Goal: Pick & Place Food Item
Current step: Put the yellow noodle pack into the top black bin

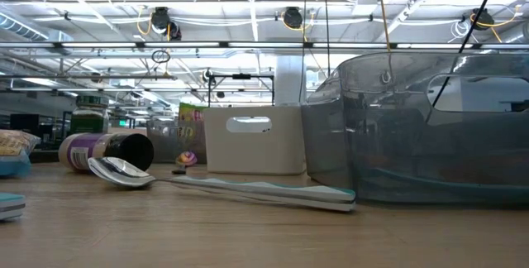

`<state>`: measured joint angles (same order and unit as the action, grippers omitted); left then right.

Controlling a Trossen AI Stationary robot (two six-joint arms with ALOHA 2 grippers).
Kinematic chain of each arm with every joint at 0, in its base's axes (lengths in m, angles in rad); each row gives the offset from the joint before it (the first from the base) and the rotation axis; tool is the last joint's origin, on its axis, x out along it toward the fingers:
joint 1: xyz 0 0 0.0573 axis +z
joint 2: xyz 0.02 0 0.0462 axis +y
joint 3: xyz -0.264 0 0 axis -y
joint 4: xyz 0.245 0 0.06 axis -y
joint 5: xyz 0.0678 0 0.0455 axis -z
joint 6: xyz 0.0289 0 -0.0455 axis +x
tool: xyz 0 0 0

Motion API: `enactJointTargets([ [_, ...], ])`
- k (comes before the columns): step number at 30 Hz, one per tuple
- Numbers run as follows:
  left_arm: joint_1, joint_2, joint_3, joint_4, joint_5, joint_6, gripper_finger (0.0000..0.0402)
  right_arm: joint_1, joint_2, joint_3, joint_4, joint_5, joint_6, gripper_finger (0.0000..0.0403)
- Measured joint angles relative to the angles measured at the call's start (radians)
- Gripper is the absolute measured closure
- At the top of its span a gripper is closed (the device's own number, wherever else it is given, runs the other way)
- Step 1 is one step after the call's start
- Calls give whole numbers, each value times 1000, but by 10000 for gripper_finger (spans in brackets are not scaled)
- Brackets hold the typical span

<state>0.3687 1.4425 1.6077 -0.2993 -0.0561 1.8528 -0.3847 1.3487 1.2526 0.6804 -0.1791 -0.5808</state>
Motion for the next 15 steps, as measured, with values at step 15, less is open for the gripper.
enactJointTargets([
  [15,3,0,0,32,-7,-178,131,0,0,0,-6,62,-1,152],
])
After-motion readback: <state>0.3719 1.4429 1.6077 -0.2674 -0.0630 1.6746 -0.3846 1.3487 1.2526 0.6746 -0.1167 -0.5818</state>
